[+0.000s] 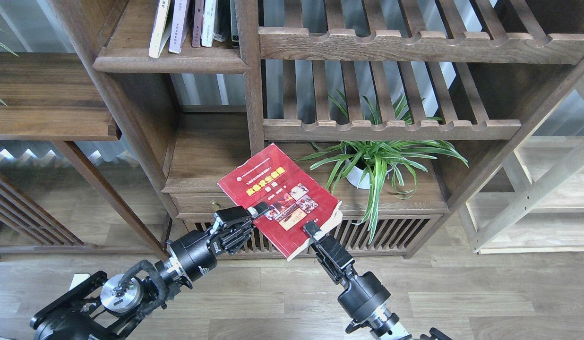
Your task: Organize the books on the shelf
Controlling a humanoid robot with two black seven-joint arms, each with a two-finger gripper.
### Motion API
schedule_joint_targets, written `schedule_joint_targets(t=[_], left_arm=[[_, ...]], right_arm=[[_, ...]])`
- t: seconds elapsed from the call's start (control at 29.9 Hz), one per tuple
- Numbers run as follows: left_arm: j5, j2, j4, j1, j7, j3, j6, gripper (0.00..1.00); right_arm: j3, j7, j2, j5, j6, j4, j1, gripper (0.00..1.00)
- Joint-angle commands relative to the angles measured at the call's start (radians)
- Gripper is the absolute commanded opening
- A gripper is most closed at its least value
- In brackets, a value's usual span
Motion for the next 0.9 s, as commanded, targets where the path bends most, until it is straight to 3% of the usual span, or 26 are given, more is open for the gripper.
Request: schedule_joint_targets(t=[0.0, 0.17, 0.43, 0.74, 0.87], left_arm=[[0.000, 0.006, -0.018, 0.005, 0.000, -0.008, 0.000, 0.01], [0.000, 0.061, -0.103, 0.025, 0.000, -0.008, 0.000, 0.01], [0.005, 0.188, -0.176, 0.054, 0.000, -0.034, 0.000, 0.01], [0.121, 0.310, -0.385, 0.158, 0.000, -0.155, 0.000, 0.01], [0.198, 0.356, -0.424, 0.180, 0.000, -0.201, 0.000, 0.01]], right_arm=[[0.056, 0.001, -0.010, -0.001, 0.000, -0.015, 0.000, 0.85], [0.188, 0.006, -0.016, 0.005, 0.000, -0.036, -0.005, 0.98], [0.237, 0.006, -0.013, 0.007, 0.000, -0.044, 0.000, 0.99], [0.234, 0.005, -0.008, 0.008, 0.000, -0.056, 0.007, 0.99], [0.232, 0.005, -0.007, 0.007, 0.000, -0.061, 0.007, 0.99]])
